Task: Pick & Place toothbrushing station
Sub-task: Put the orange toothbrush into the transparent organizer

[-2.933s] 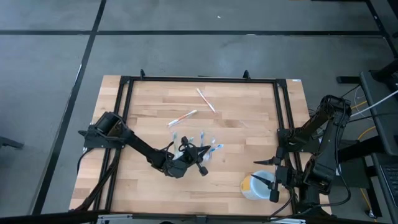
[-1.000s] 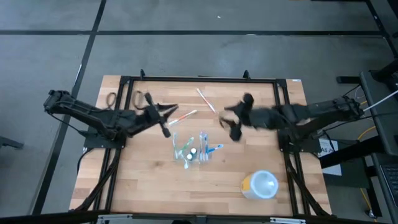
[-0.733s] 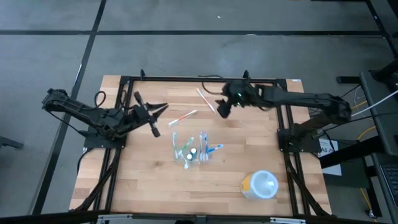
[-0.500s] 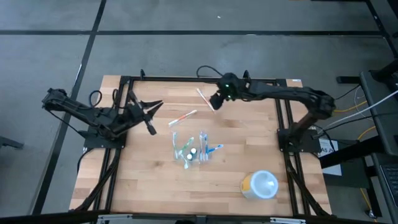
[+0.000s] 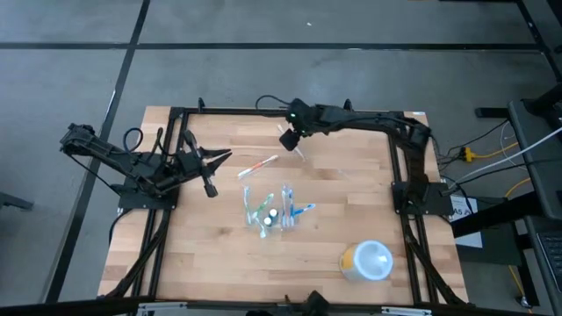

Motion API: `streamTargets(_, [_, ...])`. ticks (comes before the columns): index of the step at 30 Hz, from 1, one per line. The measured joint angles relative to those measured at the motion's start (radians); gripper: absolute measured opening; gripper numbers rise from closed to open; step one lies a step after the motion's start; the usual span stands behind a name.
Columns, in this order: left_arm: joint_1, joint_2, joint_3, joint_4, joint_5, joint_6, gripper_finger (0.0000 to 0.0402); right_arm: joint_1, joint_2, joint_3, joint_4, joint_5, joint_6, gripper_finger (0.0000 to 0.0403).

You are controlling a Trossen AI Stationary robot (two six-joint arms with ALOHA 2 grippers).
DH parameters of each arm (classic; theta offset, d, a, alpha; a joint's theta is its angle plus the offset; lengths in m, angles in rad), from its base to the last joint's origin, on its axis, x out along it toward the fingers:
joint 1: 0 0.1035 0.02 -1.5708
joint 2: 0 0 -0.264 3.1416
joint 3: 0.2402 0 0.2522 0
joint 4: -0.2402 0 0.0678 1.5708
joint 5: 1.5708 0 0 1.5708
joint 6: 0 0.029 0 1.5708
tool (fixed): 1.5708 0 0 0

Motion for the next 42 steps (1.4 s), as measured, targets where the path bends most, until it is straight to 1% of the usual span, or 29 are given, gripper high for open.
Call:
streamTargets(5, [-0.002, 0.000, 0.000, -0.013, 0.006, -0.017, 0.0029, -0.015, 0.156, 0.206, -0.256, 0.053, -0.010, 0.0224])
streamTargets(7, [-0.006, 0.000, 0.000, -0.021, 0.007, -0.023, 0.0029, -0.016, 0.194, 0.258, -0.328, 0.054, -0.010, 0.0224])
streamTargets(9, [-0.014, 0.000, 0.000, -0.020, 0.007, -0.025, 0.0029, -0.016, 0.207, 0.288, -0.343, 0.032, -0.009, 0.0224])
streamTargets(12, [-0.028, 0.000, 0.000, -0.020, 0.007, -0.026, 0.0029, -0.020, 0.208, 0.308, -0.321, -0.028, 0.008, 0.0224])
streamTargets(16, [-0.047, 0.000, 0.000, -0.020, 0.007, -0.026, 0.0029, -0.039, 0.208, 0.339, -0.314, -0.068, 0.034, 0.0224])
streamTargets(17, [-0.052, 0.000, 0.000, -0.020, 0.007, -0.027, 0.0029, -0.046, 0.208, 0.343, -0.309, -0.093, 0.041, 0.0224])
streamTargets(20, [-0.061, 0.000, 0.000, -0.020, 0.006, -0.029, 0.0029, -0.059, 0.209, 0.343, -0.305, -0.157, 0.066, 0.0224])
streamTargets(23, [-0.069, 0.000, 0.000, -0.019, 0.003, -0.029, 0.0029, -0.061, 0.217, 0.343, -0.299, -0.188, 0.087, 0.0224])
streamTargets(26, [-0.072, 0.000, 0.000, -0.014, 0.002, -0.026, 0.0029, -0.061, 0.225, 0.343, -0.295, -0.189, 0.107, 0.0224])
streamTargets(30, [-0.072, 0.000, 0.000, -0.005, 0.000, -0.014, 0.0029, -0.061, 0.226, 0.342, -0.306, -0.132, 0.134, 0.0224])
streamTargets(32, [-0.072, 0.000, 0.000, -0.003, 0.007, -0.010, 0.0029, -0.061, 0.226, 0.342, -0.321, -0.125, 0.137, 0.0220])
streamTargets(37, [-0.072, 0.000, 0.000, -0.003, 0.008, -0.008, 0.0029, -0.058, 0.243, 0.340, -0.401, -0.133, 0.118, 0.0201])
streamTargets(41, [-0.072, 0.000, 0.000, -0.004, 0.009, -0.009, 0.0029, -0.057, 0.255, 0.342, -0.420, -0.184, 0.098, 0.0191])
streamTargets(42, [-0.072, 0.000, 0.001, -0.004, 0.010, -0.009, 0.0029, -0.055, 0.256, 0.340, -0.430, -0.183, 0.096, 0.0190])
